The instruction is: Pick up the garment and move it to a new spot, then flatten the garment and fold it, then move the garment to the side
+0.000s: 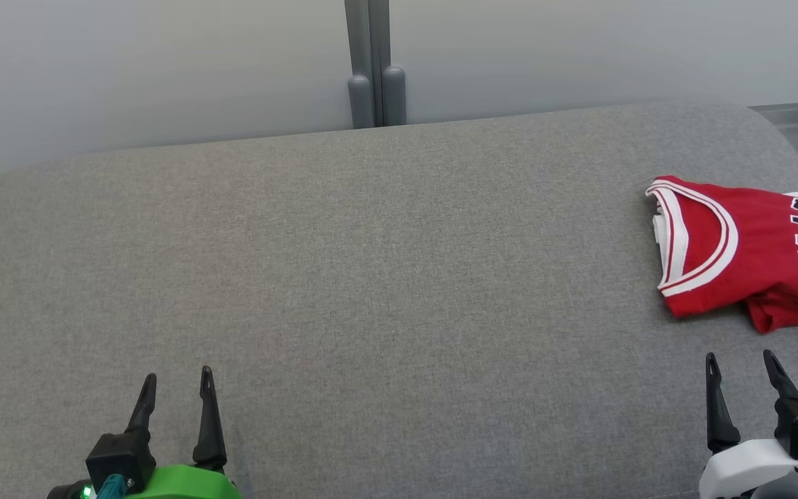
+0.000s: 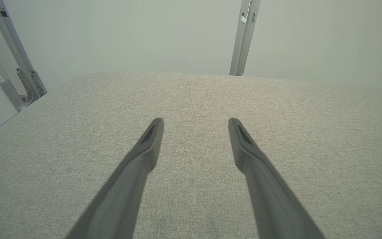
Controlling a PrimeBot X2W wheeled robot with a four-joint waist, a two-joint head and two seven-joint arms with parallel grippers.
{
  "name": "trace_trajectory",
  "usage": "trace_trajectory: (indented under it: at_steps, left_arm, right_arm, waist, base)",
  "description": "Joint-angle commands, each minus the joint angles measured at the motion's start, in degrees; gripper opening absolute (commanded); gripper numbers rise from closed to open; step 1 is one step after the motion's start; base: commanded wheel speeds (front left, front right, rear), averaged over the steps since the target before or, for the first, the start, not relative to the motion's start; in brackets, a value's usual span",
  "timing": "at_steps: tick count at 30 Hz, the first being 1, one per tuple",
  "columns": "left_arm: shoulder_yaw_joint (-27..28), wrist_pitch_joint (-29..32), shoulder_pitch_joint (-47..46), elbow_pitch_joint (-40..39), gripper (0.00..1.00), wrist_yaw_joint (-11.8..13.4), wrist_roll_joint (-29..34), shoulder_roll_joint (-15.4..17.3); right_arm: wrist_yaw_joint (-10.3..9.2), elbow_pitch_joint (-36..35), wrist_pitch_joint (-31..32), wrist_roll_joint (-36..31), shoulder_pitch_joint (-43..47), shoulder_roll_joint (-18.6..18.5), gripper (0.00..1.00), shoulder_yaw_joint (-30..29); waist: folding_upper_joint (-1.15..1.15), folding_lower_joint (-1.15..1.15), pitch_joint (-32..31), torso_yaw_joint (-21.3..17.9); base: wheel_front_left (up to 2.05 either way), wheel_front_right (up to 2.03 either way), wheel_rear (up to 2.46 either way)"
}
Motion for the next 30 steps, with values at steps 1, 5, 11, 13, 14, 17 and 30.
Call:
trace_trajectory:
  at_steps: [1, 5, 11, 13, 14, 17, 30]
  left_arm:
    - [0.33, -0.1, -0.62, -0.78, 1.0, -0.21, -0.03, 0.26]
    - [0.6, -0.11, -0.63, -0.75, 1.0, -0.43, 0.0, 0.28]
    - [0.54, 0.38, 0.26, 1.47, 0.0, -0.49, -0.25, -0.14]
    - [0.47, 0.43, 0.75, 2.52, 0.0, -0.49, -0.3, -0.24]
    - [0.66, 0.74, 0.61, 2.79, 0.0, -0.56, -1.01, -0.25]
    - [1.2, 1.85, 0.02, 2.86, 0.0, -0.86, -4.43, -0.23]
    - [1.85, 4.69, -1.08, 1.75, 0.0, -1.96, -17.26, -0.15]
  right_arm:
    - [-0.02, -0.83, -0.04, -0.08, -0.73, -0.48, 1.0, -0.11]
    - [-0.02, -0.86, -0.05, -0.23, -0.75, -0.49, 1.0, -0.06]
    - [0.0, 1.56, 0.18, 0.25, 0.02, 0.39, 0.0, -0.03]
    - [0.0, 2.64, 0.32, 0.33, 0.29, 0.74, 0.0, 0.05]
    - [0.0, 3.03, 0.78, 1.11, 0.03, 0.8, 0.0, -0.14]
    - [0.0, 3.45, 2.28, 5.07, -0.86, 0.73, 0.0, -0.49]
    - [-0.01, 2.23, 5.16, 20.87, -1.6, 0.49, 0.0, 1.3]
  waist:
    - [0.0, 0.0, 0.0, 0.02]
    - [0.0, 0.0, -0.03, 0.08]
    - [0.0, 0.0, -0.04, 0.12]
    - [0.0, 0.0, -0.04, 0.12]
    - [0.0, 0.0, -0.05, 0.13]
    - [0.0, 0.0, -0.06, 0.16]
    - [0.0, 0.0, -0.11, 0.28]
  base:
    - [0.0, 0.0, 0.0]
    - [0.0, 0.0, 0.0]
    - [0.0, 0.0, 0.0]
    - [0.0, 0.0, 0.0]
    - [0.0, 0.0, 0.0]
    - [0.0, 0.0, 0.0]
    - [0.0, 0.0, 0.0]
